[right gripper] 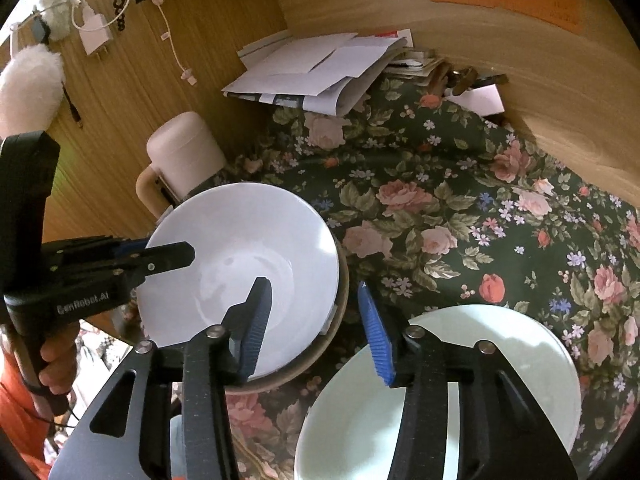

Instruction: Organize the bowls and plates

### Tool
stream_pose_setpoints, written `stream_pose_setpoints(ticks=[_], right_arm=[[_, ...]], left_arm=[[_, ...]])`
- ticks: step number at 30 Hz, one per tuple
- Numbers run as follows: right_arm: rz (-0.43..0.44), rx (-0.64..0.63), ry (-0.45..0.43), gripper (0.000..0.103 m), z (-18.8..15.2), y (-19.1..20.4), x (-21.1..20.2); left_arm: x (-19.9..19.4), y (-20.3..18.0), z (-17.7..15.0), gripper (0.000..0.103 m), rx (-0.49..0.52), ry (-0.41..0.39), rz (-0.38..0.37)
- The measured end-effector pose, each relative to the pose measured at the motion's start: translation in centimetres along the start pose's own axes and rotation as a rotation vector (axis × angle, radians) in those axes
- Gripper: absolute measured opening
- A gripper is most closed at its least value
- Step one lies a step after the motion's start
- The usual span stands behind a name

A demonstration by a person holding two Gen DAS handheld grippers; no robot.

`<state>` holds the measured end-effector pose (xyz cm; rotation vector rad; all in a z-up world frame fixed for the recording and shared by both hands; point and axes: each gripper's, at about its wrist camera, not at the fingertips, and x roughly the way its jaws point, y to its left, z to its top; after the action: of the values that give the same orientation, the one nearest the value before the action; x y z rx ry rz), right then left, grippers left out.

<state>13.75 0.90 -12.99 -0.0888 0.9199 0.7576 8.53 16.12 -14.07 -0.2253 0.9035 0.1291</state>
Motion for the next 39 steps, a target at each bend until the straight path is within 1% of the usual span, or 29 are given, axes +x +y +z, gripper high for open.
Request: stream_pose_setpoints(ticks=[2,5,8,9,10,11,12,14,16,17,21,25,30,33,39], right_arm=[[0.002,0.001,0.001,0.044,0.0,-0.1,-0.1],[0.006,0.001,0.004,0.045,0.0,-0.1,-0.2],[0.007,0.003,0.004,0.046,0.0,-0.1,-0.2],[0.006,0.005,0.004,0.046,0.0,-0.1,-0.2],[0.007,0.007,0.003,0.046,0.0,-0.1,-0.3],[0.009,0.007,0.004,0.046,0.0,-0.1,-0.3],[0.008,0.008,0.004,0.046,0.0,-0.1,-0.3],[0.011,0.012,0.004,0.046,0.0,-0.1,-0.3],[0.016,0.014,0.008,0.047,-0.1,0.0,-0.3],[0.018,0.014,0.011,0.047,-0.2,0.0,-0.2],[0.015,0.012,0.019,0.057,-0.4,0.1,0.0],[0.023,0.011,0.042,0.057,-0.5,0.2,0.6],[0.045,0.018,0.087,0.057,-0.7,0.4,2.0],[0.047,0.023,0.104,0.057,-0.8,0.5,2.6],[0.060,0.043,0.129,0.057,-0.7,0.2,3.7]], left_arm=[[-0.1,0.3,0.2,0.023,-0.026,0.014,-0.014],[-0.3,0.4,0.2,0.023,-0.034,0.024,-0.021],[-0.6,0.4,0.2,0.023,-0.033,0.026,-0.014],[-0.8,0.4,0.1,0.026,-0.028,0.019,-0.003],[-1.3,0.3,0.1,0.028,-0.019,-0.007,0.022],[-1.8,0.3,0.1,0.036,-0.012,-0.030,0.029],[-2.3,0.4,0.1,0.047,-0.007,-0.051,0.026],[-2.9,0.8,0.0,0.057,-0.011,-0.078,0.030],[-2.8,1.2,-0.2,0.057,-0.017,-0.084,0.049],[-2.5,1.5,-0.4,0.057,-0.024,-0.073,0.050],[-0.9,2.2,-1.5,0.057,-0.058,-0.015,0.019],[-0.1,2.2,-2.5,0.058,-0.054,-0.007,-0.002],[0.9,2.4,-3.0,0.059,-0.078,0.020,-0.054],[1.8,2.4,-3.4,0.061,-0.086,0.036,-0.061],[3.2,2.6,-3.8,0.061,-0.103,0.045,-0.081]])
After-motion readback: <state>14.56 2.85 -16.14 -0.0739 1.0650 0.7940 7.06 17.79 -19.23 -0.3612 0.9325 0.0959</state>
